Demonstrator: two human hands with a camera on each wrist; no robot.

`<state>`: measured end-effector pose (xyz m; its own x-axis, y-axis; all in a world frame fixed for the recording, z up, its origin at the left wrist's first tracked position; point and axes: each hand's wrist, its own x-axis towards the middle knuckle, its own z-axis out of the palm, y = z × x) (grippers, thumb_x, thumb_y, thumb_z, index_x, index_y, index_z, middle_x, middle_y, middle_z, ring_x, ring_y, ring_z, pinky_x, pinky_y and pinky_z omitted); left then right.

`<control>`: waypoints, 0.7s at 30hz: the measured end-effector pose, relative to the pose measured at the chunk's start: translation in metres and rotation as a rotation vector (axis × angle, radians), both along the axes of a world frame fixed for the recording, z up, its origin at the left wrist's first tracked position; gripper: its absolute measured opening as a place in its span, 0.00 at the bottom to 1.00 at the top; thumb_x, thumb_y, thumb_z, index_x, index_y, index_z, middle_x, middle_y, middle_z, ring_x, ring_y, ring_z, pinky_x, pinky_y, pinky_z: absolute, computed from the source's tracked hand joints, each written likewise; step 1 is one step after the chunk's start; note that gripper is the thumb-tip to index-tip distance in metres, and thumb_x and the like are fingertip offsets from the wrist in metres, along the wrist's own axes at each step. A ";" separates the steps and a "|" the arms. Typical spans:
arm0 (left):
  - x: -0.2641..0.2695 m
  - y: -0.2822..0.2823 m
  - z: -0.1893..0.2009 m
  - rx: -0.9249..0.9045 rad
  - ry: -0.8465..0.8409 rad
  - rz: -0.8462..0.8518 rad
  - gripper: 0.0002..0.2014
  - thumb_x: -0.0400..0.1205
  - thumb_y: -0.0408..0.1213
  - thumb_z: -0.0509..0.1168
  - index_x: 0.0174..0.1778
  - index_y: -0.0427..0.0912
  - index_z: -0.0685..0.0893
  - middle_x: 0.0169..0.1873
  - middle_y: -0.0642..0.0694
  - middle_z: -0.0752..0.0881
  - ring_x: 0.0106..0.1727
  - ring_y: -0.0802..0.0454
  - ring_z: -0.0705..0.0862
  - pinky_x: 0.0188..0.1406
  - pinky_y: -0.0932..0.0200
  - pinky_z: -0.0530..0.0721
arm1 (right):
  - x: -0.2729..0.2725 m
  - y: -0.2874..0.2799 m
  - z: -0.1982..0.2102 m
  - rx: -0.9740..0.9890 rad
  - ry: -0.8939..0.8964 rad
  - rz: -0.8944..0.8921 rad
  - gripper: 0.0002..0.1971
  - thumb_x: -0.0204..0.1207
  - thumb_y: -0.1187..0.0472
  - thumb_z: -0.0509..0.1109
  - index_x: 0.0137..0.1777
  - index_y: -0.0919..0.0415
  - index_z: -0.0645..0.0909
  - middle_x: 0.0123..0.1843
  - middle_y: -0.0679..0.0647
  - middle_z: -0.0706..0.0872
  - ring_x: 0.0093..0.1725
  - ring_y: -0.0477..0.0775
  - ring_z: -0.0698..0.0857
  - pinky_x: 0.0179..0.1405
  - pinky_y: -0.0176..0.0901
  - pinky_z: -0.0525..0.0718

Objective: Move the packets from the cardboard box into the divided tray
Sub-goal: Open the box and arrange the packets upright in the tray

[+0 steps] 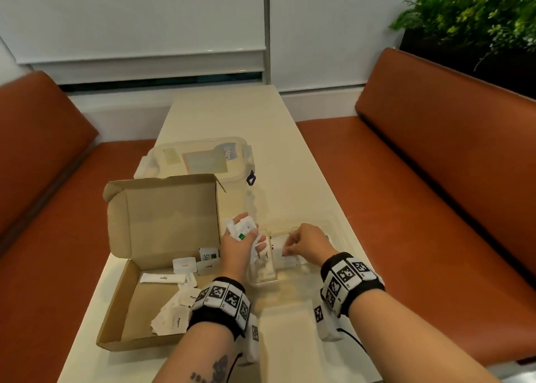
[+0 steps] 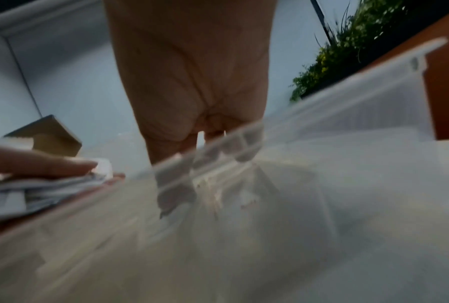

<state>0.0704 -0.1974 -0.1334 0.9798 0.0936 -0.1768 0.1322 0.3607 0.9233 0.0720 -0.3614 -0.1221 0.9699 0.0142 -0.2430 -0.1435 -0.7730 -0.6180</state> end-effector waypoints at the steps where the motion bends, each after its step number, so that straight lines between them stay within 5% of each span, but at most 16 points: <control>1: 0.000 0.000 -0.002 0.001 0.004 -0.004 0.17 0.80 0.20 0.63 0.58 0.45 0.82 0.41 0.39 0.84 0.36 0.44 0.84 0.30 0.57 0.87 | 0.000 0.002 -0.002 -0.028 -0.016 -0.011 0.06 0.67 0.58 0.80 0.41 0.59 0.91 0.38 0.51 0.89 0.38 0.46 0.82 0.32 0.31 0.72; 6: 0.000 -0.003 -0.008 0.010 0.013 -0.032 0.18 0.79 0.20 0.64 0.55 0.48 0.84 0.35 0.44 0.87 0.33 0.47 0.87 0.30 0.56 0.86 | -0.005 0.008 -0.011 -0.143 -0.136 -0.008 0.05 0.67 0.57 0.80 0.41 0.58 0.91 0.47 0.54 0.85 0.48 0.52 0.82 0.49 0.41 0.80; 12: 0.000 -0.001 -0.011 0.028 0.016 -0.038 0.17 0.79 0.22 0.66 0.56 0.48 0.84 0.37 0.44 0.89 0.37 0.45 0.88 0.34 0.55 0.87 | -0.007 0.007 -0.015 -0.173 -0.179 0.060 0.08 0.67 0.60 0.79 0.44 0.57 0.85 0.43 0.49 0.75 0.44 0.49 0.75 0.42 0.37 0.68; 21: -0.001 -0.002 -0.007 0.000 0.029 -0.048 0.18 0.79 0.19 0.64 0.56 0.48 0.83 0.36 0.42 0.87 0.35 0.44 0.86 0.33 0.55 0.87 | -0.007 0.006 -0.020 -0.227 -0.192 0.106 0.08 0.68 0.60 0.78 0.44 0.58 0.84 0.43 0.49 0.75 0.48 0.52 0.78 0.42 0.36 0.69</control>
